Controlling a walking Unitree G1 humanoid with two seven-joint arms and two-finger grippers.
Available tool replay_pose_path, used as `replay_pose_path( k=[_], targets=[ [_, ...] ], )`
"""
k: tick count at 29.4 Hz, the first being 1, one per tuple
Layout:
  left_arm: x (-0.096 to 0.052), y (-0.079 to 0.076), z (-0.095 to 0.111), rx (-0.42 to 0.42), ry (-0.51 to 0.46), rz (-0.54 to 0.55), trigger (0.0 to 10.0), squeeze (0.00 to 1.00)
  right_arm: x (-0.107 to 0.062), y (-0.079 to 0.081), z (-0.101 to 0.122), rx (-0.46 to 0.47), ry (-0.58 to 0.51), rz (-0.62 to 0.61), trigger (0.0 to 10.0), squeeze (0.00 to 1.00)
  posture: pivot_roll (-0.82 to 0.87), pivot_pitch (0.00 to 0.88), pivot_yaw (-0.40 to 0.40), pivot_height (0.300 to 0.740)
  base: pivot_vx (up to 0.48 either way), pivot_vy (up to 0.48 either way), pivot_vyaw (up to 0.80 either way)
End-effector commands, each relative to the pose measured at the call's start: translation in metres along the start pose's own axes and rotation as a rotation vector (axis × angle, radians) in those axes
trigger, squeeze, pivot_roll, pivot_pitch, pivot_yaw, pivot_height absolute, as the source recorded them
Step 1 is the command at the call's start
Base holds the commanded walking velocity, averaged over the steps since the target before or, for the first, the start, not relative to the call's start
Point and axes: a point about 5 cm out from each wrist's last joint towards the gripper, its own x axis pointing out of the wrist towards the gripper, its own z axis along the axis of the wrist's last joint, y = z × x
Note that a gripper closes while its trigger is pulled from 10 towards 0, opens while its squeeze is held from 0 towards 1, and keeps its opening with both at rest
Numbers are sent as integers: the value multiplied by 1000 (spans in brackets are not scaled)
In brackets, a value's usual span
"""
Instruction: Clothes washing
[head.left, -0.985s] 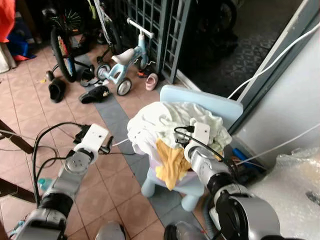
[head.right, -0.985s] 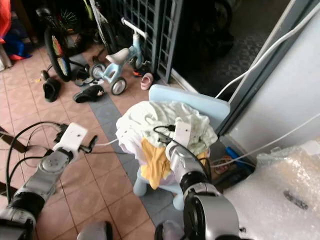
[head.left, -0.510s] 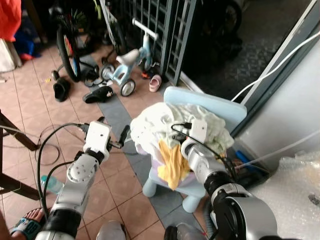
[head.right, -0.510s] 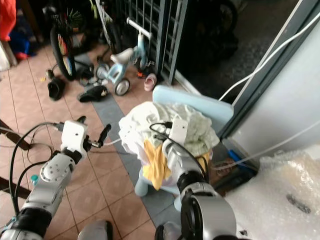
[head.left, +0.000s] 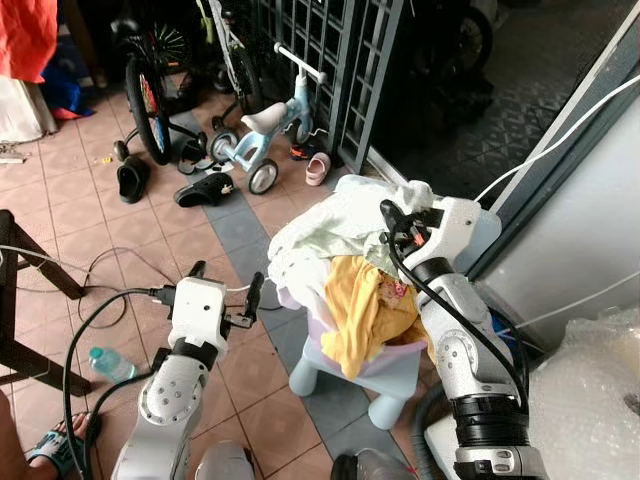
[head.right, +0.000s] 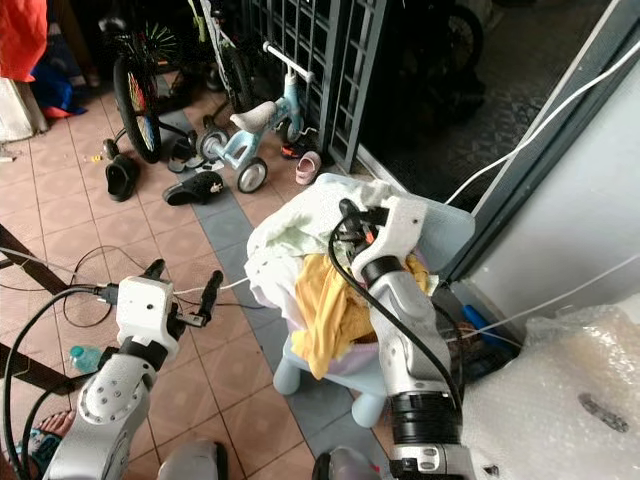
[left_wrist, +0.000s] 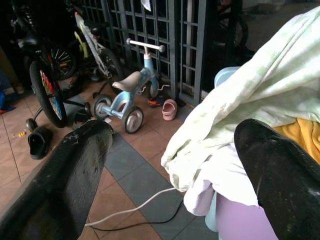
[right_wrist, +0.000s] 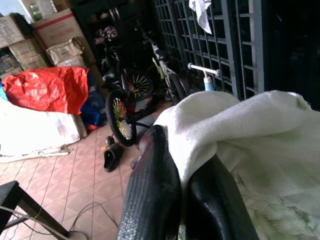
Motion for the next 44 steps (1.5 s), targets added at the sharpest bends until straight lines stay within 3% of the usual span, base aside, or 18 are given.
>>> replay_pose_path(
  k=[1,3,5,7,8,11,16,26,39,44],
  targets=[
    [3,-1,7,-6,-6,22,10000,0,-12,1,10,-41,-35,24,0,0,-3,0,-42,740,0,0,0],
    [5,-9,7,-1,4,11,10000,0,-39,-19,-5,-126,3,-71,0,0,-7,0,-37,740,0,0,0],
    [3,-10,5,13,20,11,10000,0,-50,-22,-10,-127,32,-116,0,0,-18,0,-22,740,0,0,0],
    [4,-12,4,2,37,-18,10000,0,-54,-19,-17,-156,65,-138,10000,0,-28,0,-5,740,0,0,0],
    [6,-13,4,-1,40,-29,10000,0,-54,-17,-17,-159,74,-142,10000,0,-28,0,-5,740,0,0,0],
    [17,-11,8,19,24,-24,10000,0,-34,-3,-8,-221,31,-94,10000,0,-37,0,22,740,0,0,-800],
    [20,-12,9,23,26,-17,10000,0,-23,-10,0,-237,-1,-120,10000,0,-29,0,16,740,0,0,-800],
    [20,-12,8,16,36,-6,10000,0,-16,-11,0,-255,-2,-120,10000,0,-20,0,2,740,-268,0,-777],
    [21,-15,7,16,45,-25,10000,0,-14,-13,1,-274,1,-149,10000,0,-33,0,-2,740,-273,0,0],
    [22,-15,8,21,38,-28,10000,0,-8,-15,5,-290,-10,-174,10000,0,-35,0,-10,740,-107,0,-734]
  ],
)
